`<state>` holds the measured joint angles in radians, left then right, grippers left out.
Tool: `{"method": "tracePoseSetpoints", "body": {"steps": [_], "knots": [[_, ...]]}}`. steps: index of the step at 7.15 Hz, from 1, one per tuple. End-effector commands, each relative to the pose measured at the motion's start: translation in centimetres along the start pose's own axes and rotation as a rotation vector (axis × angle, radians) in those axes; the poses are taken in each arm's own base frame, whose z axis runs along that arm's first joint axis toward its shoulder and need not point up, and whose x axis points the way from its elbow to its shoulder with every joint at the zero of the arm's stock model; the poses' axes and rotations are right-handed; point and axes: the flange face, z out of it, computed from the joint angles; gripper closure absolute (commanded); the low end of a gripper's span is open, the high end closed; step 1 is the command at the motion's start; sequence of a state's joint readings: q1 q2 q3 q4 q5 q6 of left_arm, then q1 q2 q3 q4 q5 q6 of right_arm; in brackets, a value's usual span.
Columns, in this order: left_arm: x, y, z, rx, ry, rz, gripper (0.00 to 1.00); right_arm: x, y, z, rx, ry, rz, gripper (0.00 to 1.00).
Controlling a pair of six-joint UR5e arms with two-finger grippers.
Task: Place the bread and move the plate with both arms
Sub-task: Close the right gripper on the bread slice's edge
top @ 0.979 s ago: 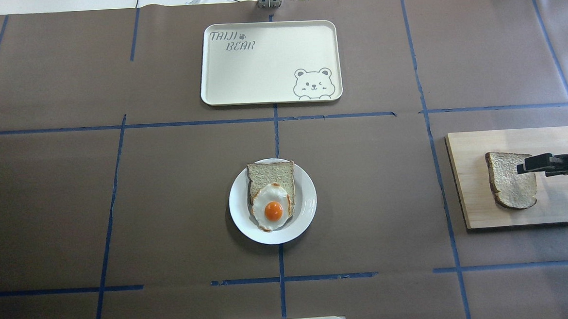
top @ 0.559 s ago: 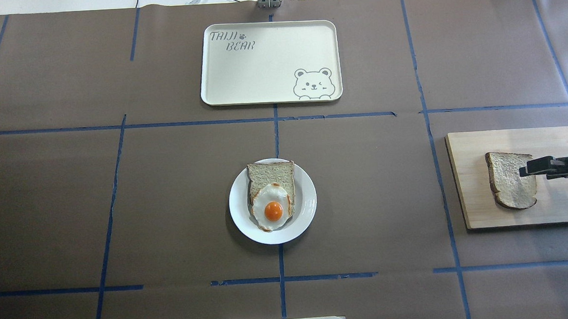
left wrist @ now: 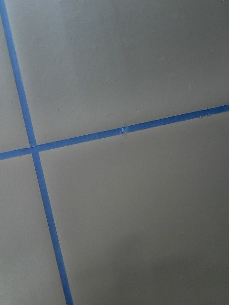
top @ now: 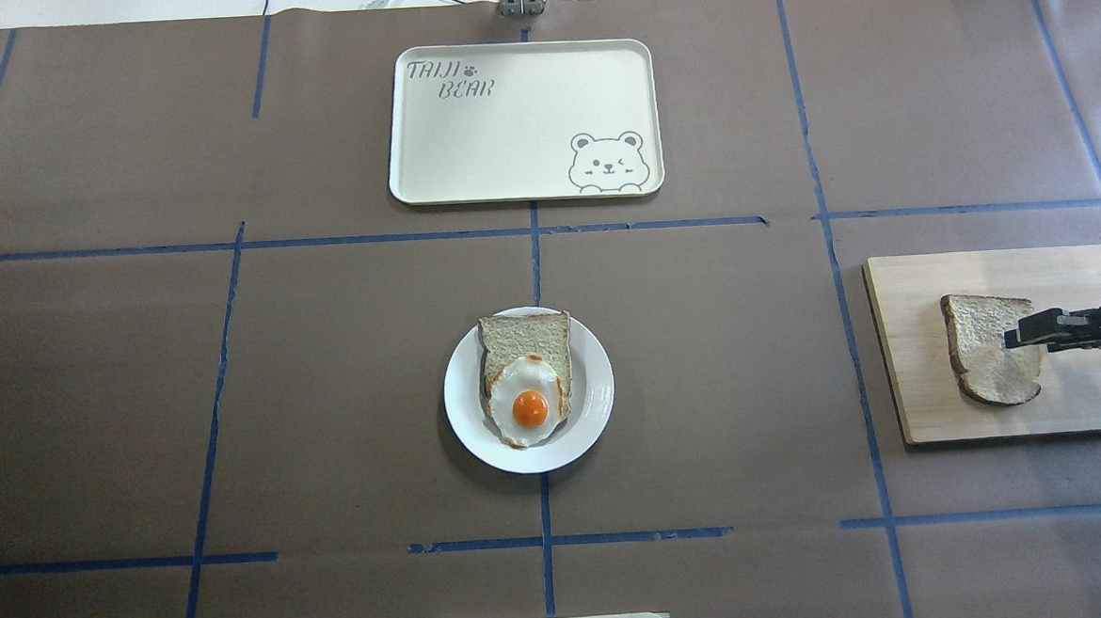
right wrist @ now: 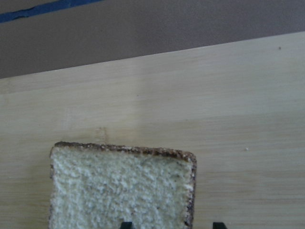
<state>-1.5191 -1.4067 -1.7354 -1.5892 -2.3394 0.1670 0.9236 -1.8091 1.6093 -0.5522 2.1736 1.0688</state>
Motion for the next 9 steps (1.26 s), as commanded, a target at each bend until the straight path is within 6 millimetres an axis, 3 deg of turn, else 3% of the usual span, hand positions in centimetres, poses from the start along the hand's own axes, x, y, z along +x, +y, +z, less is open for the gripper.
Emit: {"method": "tracePoseSetpoints", "body": {"steps": [1,2,3,5,7,8,9], "knots": [[-0.1,0.0,0.0,-0.001,0.0,-0.002,0.0,-0.2,0.1,0.1,-0.003,-0.002,-0.004,0.8],[-0.1,0.0,0.0,-0.001,0.0,-0.004,0.0,-0.1,0.1,0.0,-0.001,-0.003,-0.004,0.93],[-0.1,0.0,0.0,-0.001,0.0,-0.004,0.0,-0.2,0.1,-0.2,0.0,-0.007,-0.006,0.99],[0.0,0.0,-0.1,0.0,0.0,-0.004,0.0,-0.7,0.1,-0.6,0.0,-0.018,-0.008,1.0],[0.0,0.0,-0.1,0.002,0.001,-0.003,0.0,-3.8,0.6,-2.5,-0.037,-0.096,-0.044,1.0],[0.0,0.0,-0.1,0.002,0.001,-0.003,0.0,-5.1,0.0,-3.9,-0.055,-0.148,-0.049,1.0],[0.1,0.0,-0.1,0.002,0.001,-0.001,0.0,-7.8,-0.9,-4.7,-0.051,-0.185,-0.077,1.0]]}}
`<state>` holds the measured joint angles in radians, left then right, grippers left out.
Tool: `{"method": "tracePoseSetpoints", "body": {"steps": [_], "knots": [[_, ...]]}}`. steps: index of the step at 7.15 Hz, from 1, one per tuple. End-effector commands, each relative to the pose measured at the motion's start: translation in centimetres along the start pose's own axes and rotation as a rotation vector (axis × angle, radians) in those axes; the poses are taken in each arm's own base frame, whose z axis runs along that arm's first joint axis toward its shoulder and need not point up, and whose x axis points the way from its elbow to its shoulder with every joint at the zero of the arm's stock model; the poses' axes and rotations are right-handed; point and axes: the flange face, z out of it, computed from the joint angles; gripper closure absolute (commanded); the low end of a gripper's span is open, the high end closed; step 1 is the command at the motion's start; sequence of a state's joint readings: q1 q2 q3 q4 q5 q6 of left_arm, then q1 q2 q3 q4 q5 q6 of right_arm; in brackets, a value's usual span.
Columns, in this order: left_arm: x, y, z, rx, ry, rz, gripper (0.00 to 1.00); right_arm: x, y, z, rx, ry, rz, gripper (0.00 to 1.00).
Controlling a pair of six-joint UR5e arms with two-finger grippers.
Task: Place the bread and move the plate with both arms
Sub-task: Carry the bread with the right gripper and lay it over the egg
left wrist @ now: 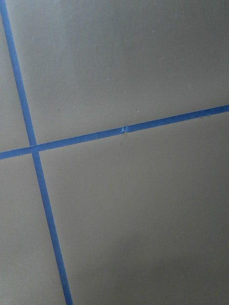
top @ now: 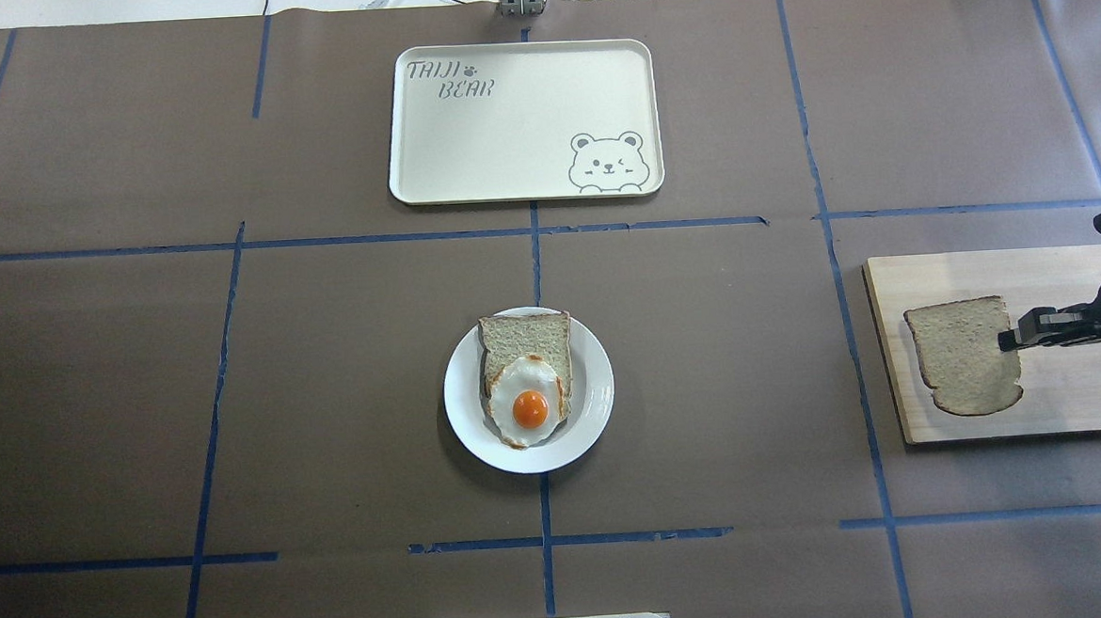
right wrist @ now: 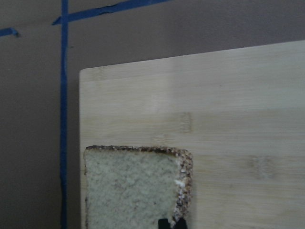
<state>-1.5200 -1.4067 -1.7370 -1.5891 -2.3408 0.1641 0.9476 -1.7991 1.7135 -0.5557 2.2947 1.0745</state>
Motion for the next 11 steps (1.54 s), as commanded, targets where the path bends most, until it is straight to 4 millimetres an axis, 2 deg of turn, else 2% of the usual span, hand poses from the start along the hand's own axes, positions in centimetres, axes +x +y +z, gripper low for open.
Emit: {"method": "tracePoseSetpoints", "body": {"steps": [1,3,4,5,6,7,9,10,11], "knots": [[0.0,0.0,0.0,0.001,0.0,0.001,0.0,-7.2,-3.4,-0.5,-0.007,-0.102,-0.009,1.0],[0.0,0.0,0.0,0.001,0.0,-0.001,0.0,-17.5,-8.1,0.3,0.0,-0.181,-0.023,1.0],[0.0,0.0,0.0,0.001,0.0,-0.001,0.0,-22.4,-8.7,1.5,-0.021,-0.209,-0.057,1.0],[0.1,0.0,-0.1,0.003,0.003,0.0,0.0,-28.1,-9.2,3.1,-0.038,-0.238,-0.083,1.0],[0.2,-0.1,-0.2,0.004,0.003,0.001,0.0,-33.3,-8.3,5.4,-0.024,-0.258,-0.093,1.0],[0.2,-0.1,-0.2,0.004,0.003,0.001,0.0,-37.8,-6.1,7.9,0.017,-0.273,-0.081,1.0],[0.2,-0.1,-0.2,0.004,0.003,0.001,0.0,-42.7,-4.4,11.4,0.047,-0.286,-0.094,1.0],[0.2,-0.1,-0.2,0.004,0.003,0.001,0.0,-44.3,-3.5,13.4,0.07,-0.277,-0.094,1.0],[0.2,-0.1,-0.1,0.003,0.003,0.002,0.0,-44.7,-2.1,15.1,0.081,-0.263,-0.084,1.0]]}}
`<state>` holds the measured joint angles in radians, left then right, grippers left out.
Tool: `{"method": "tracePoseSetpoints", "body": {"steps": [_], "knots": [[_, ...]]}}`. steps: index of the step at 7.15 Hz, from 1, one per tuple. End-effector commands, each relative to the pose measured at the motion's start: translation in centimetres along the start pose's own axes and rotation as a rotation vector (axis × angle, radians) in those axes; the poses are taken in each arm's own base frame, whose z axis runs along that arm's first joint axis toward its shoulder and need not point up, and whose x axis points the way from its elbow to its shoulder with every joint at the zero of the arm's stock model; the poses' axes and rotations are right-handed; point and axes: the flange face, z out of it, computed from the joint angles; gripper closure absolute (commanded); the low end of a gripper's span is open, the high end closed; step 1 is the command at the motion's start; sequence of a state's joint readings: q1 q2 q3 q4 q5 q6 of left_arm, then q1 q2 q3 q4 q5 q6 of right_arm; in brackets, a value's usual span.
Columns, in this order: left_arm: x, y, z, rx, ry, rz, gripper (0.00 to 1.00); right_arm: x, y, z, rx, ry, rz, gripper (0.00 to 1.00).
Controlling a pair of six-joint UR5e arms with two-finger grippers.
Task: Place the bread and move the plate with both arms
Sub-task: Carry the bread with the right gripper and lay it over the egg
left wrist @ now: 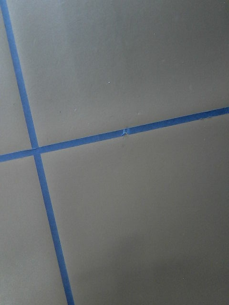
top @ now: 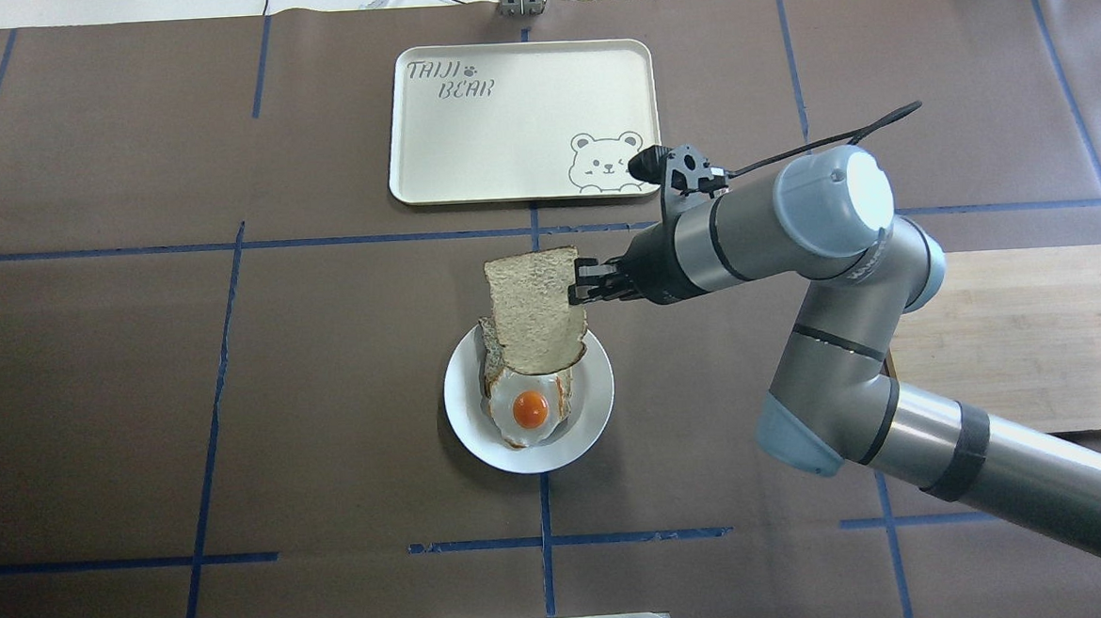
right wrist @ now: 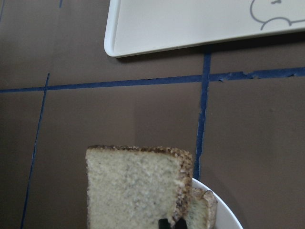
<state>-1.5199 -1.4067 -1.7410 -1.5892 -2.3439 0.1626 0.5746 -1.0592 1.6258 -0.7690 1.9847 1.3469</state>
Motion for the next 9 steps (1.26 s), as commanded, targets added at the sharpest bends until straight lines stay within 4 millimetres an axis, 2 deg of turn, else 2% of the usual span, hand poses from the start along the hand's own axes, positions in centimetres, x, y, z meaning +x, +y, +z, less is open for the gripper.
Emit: {"method": "tracePoseSetpoints", "body": {"steps": [1,3,7,8,9], "knots": [[0.0,0.0,0.0,0.0,0.0,0.0,0.0,-1.1,2.9,3.3,0.016,0.015,0.014,1.0],[0.0,0.0,0.0,0.0,0.0,0.0,0.0,-0.7,4.5,4.2,0.007,0.027,0.046,1.0],[0.0,0.0,0.1,-0.002,0.002,0.0,0.0,0.6,5.1,4.3,0.006,0.039,0.048,1.0],[-0.1,0.0,0.0,-0.001,0.0,-0.001,0.0,1.1,5.2,4.4,0.005,0.045,0.05,0.97],[-0.1,0.0,0.0,-0.001,0.0,-0.001,0.0,1.3,5.3,4.4,0.005,0.048,0.05,0.73]]}}
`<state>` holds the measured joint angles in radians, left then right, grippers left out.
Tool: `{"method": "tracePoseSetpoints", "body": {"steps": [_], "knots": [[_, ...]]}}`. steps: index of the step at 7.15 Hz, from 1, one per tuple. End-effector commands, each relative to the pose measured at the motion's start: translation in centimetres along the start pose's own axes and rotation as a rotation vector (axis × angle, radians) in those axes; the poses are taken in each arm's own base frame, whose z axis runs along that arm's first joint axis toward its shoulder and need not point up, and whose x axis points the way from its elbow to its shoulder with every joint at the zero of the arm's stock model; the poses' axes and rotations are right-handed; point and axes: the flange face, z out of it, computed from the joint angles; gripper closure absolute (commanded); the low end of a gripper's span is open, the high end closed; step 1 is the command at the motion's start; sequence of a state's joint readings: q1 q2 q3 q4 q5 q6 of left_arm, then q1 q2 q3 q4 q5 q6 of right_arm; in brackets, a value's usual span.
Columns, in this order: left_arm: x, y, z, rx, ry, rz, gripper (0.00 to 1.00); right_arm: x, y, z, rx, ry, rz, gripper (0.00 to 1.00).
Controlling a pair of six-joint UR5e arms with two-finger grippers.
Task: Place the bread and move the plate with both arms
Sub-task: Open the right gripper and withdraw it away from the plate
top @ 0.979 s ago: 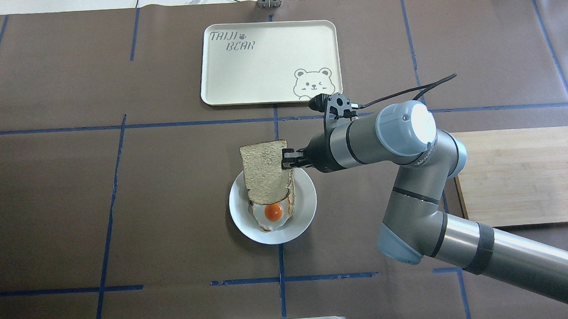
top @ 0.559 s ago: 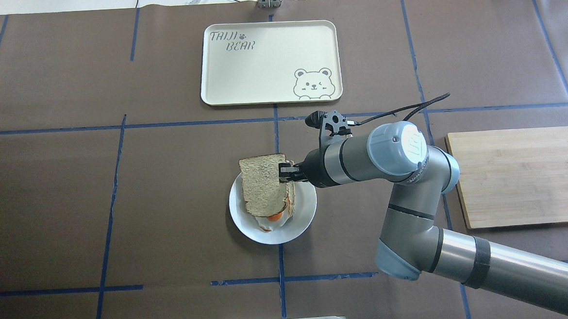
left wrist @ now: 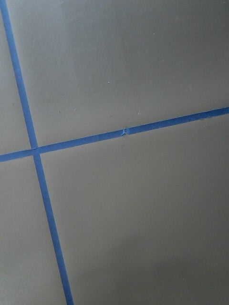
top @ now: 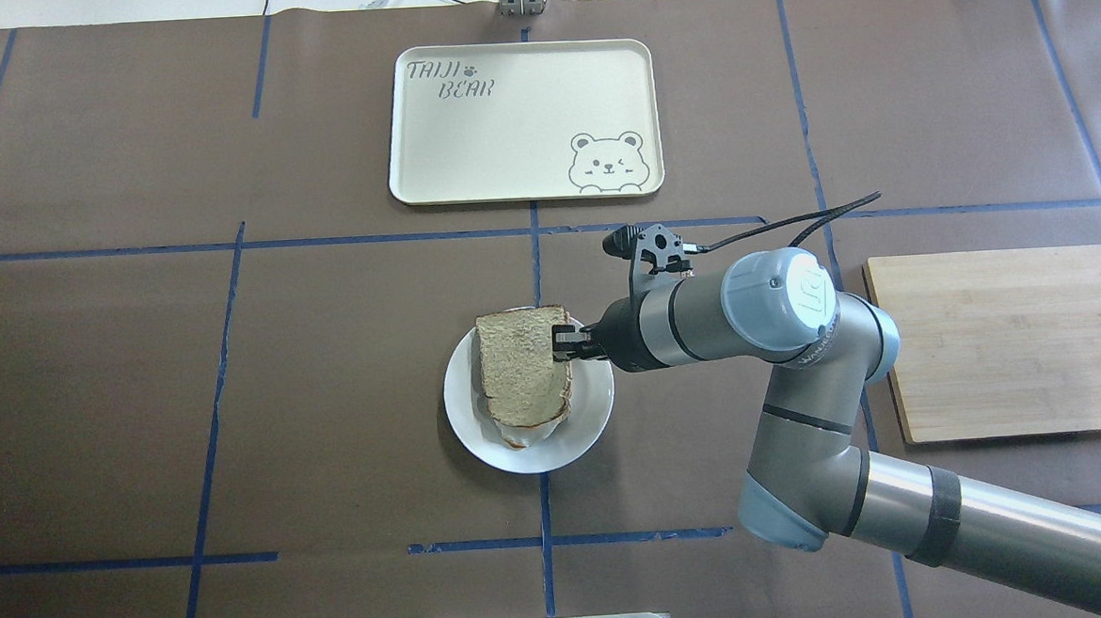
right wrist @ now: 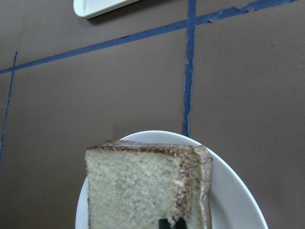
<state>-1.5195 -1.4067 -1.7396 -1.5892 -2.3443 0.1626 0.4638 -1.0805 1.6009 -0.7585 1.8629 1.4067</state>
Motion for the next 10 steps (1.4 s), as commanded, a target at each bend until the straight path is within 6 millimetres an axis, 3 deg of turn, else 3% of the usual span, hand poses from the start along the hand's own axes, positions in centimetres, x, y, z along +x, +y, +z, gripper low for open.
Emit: {"method": "tracePoseSetpoints", "body": {"steps": [1,2,3,4,6,7,8,9,10], "knots": [[0.0,0.0,0.0,-0.001,0.0,0.002,0.0,0.4,0.0,0.0,0.006,0.008,0.002,0.17],[0.0,0.0,-0.1,0.001,-0.002,0.005,0.0,0.7,-0.2,-0.1,0.021,0.019,0.002,0.0],[0.7,-0.3,-0.8,0.015,-0.004,0.014,0.0,2.0,-1.4,-0.5,0.026,0.054,0.012,0.0],[0.8,-0.5,-0.9,0.018,-0.006,0.02,0.0,3.3,-4.0,-1.6,0.003,0.137,0.049,0.0],[2.4,-4.1,-3.0,0.133,-0.023,0.131,0.0,7.0,-10.2,-6.7,-0.056,0.282,0.021,0.0],[2.8,-4.8,-3.6,0.176,-0.028,0.169,0.0,9.9,-12.1,-10.6,-0.096,0.354,-0.054,0.0],[3.3,-6.8,-4.3,0.195,-0.023,0.19,0.0,12.9,-13.9,-15.6,-0.133,0.413,-0.107,0.0],[4.1,-7.3,-5.1,0.212,-0.02,0.212,0.0,17.6,-14.7,-21.3,-0.185,0.447,-0.183,0.0],[4.5,-7.4,-4.8,0.218,0.047,0.225,0.0,24.0,-14.9,-27.7,-0.211,0.455,-0.259,0.0]]}}
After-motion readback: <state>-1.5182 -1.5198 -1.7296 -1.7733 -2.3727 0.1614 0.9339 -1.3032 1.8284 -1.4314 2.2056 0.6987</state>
